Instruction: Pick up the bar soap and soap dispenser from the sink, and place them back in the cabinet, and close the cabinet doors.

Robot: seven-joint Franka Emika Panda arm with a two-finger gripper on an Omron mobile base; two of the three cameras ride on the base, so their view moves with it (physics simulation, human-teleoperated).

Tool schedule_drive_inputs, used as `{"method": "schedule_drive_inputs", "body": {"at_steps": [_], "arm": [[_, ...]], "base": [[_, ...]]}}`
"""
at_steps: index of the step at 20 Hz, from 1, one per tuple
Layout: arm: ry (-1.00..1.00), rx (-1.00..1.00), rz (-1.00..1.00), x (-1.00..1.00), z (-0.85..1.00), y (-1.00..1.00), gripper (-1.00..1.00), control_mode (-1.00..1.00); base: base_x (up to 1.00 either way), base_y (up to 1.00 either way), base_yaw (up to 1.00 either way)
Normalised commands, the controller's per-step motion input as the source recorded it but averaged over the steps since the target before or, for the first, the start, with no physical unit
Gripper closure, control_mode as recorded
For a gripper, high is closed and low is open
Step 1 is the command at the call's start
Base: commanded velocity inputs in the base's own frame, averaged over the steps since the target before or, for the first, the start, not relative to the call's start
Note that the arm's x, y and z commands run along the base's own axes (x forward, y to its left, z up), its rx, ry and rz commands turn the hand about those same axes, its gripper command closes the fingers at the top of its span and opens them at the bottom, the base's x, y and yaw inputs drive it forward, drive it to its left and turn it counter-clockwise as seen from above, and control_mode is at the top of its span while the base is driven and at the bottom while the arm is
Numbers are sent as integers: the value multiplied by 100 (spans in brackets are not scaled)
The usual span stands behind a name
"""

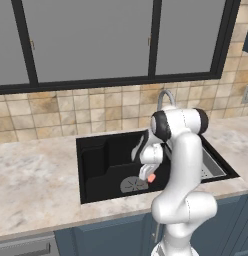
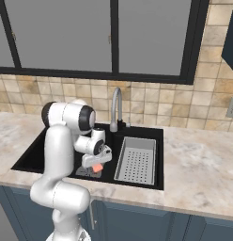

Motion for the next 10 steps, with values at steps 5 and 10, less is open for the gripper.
{"method": "schedule_drive_inputs", "body": {"at_steps": [5,10], "arm": [[0,0,0,-7,32,0,100,-100],[0,-1,1,-20,25,5,100,-100]], "base": [[0,0,0],[0,0,0]]}}
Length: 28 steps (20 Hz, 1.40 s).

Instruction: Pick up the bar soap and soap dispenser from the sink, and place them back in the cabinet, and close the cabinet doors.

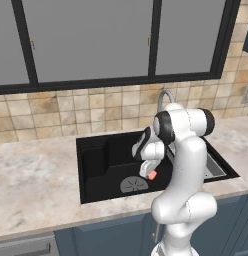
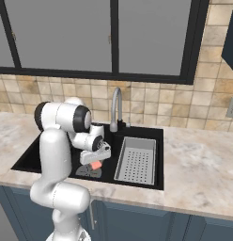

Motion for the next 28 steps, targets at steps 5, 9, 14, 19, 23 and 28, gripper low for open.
{"method": "schedule_drive_inputs", "body": {"at_steps": [5,9,14,19,23,28], "arm": [[0,-1,3,-20,24,10,100,-100],[0,-1,8,-21,31,8,100,-100],[0,-1,11,-15,29,1,100,-100],[0,-2,9,-23,47,1,100,-100],[0,-3,8,-36,53,0,100,-100],[0,-2,6,-38,55,0,100,-100]], "base": [[0,0,0],[0,0,0],[0,0,0],[0,0,0],[0,0,0],[0,0,0]]}}
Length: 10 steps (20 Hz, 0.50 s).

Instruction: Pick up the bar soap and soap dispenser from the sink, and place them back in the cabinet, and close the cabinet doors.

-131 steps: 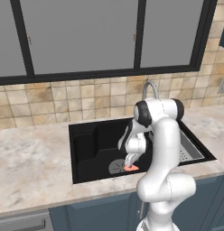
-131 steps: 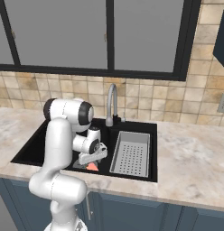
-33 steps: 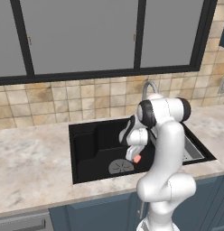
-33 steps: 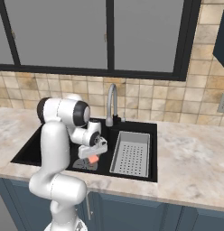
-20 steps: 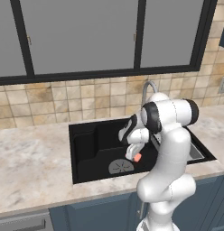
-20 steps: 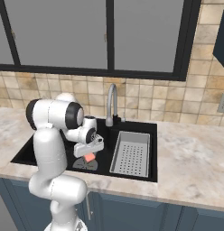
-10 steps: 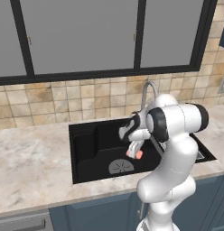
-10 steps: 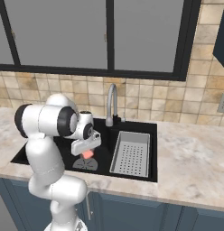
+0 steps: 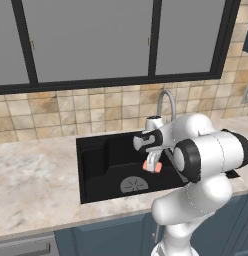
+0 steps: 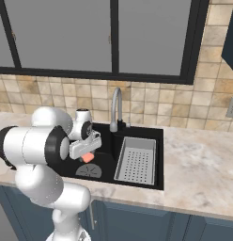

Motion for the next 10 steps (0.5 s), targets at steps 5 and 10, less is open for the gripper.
{"method": "schedule_drive_inputs", "body": {"at_steps": [5,10], "arm": [[0,0,2,-40,58,0,100,-100],[0,0,0,-56,58,0,100,-100]], "base": [[0,0,0],[0,0,0]]}}
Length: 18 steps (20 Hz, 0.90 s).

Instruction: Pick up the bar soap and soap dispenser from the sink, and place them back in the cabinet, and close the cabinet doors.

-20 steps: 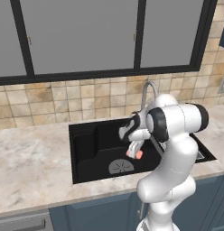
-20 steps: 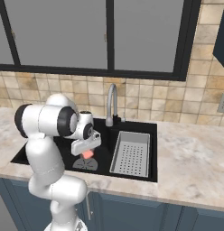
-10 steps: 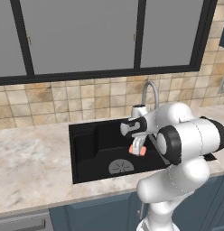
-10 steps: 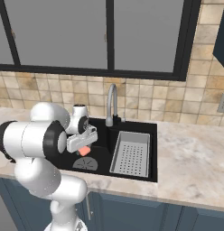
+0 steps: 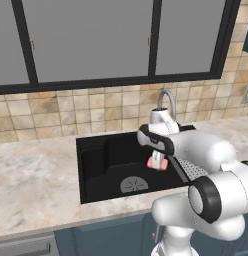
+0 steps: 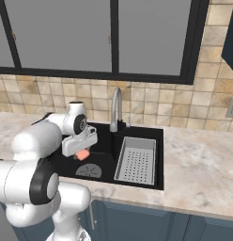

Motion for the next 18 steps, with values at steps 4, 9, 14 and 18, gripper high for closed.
{"method": "schedule_drive_inputs", "body": {"at_steps": [4,9,14,18], "arm": [[0,0,-2,-58,58,0,100,-100],[0,0,-9,-67,48,0,100,-100],[0,0,-12,-67,47,0,100,-100],[0,0,-13,-63,36,0,100,-100]], "base": [[0,0,0],[0,0,0],[0,0,0],[0,0,0]]}}
